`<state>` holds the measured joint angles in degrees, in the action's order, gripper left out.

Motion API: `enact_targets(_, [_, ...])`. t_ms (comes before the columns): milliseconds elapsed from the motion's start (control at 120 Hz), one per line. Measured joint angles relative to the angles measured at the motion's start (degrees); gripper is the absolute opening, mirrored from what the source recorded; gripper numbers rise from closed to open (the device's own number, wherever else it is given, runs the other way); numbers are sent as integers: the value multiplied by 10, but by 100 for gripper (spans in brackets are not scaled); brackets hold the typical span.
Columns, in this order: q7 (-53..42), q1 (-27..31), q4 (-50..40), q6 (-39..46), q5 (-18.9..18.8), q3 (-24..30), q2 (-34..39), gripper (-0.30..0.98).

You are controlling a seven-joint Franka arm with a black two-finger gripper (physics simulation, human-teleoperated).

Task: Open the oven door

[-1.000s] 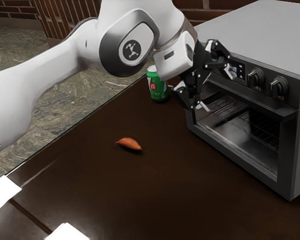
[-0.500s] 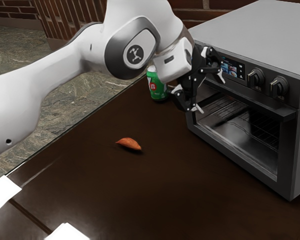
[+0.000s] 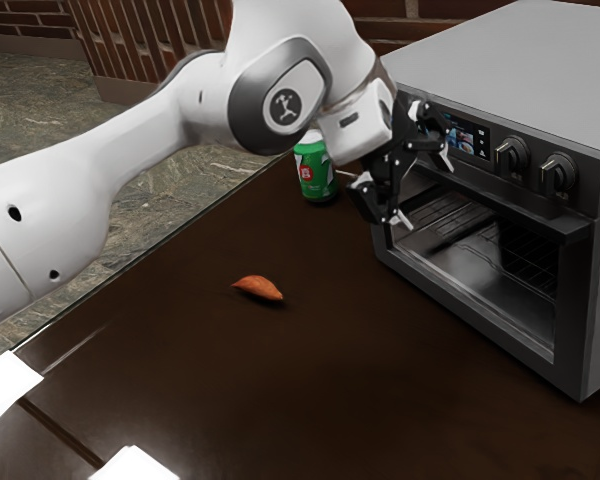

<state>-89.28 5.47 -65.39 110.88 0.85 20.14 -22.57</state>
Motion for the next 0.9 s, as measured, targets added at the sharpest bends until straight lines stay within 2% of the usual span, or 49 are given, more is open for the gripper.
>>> enact_targets(100, [1,-1,-15,-2,-2,-1,7,69])
enact_targets(133, [1,0,-69,5,-6,-2,43,69])
enact_targets(150, [1,1,-125,15,-8,-2,82,67])
enact_targets(192, [2,7,-342,53,-5,1,264,54])
enact_targets(233, [2,-12,-531,79,12,1,487,57])
enact_targets(250, [4,-27,-578,78,19,1,583,58])
enact_targets(267, [7,-38,-589,72,26,-2,670,59])
enact_targets(283, [12,-40,-556,63,32,-19,716,61])
enact_targets(300, [22,-35,-486,49,37,-36,713,62])
enact_targets(333, [51,-5,-330,12,30,-61,643,63])
enact_targets(383, [112,63,-101,-77,7,-81,459,64])
enact_targets(417, [154,89,-20,-130,-7,-90,372,65])
enact_targets(458, [203,108,30,-185,-21,-94,302,66])
enact_targets(533, [283,118,52,-252,-28,-90,208,67])
enact_targets(583, [331,126,3,-275,-25,-89,174,67])
enact_targets(650, [389,124,-39,-291,-18,-90,158,68])
enact_targets(758, [470,116,-54,-308,-8,-93,153,68])
enact_targets(850, [520,-10,-57,-313,-10,-215,154,68])
enact_targets(900, [539,-55,-57,-312,-13,-253,153,68])
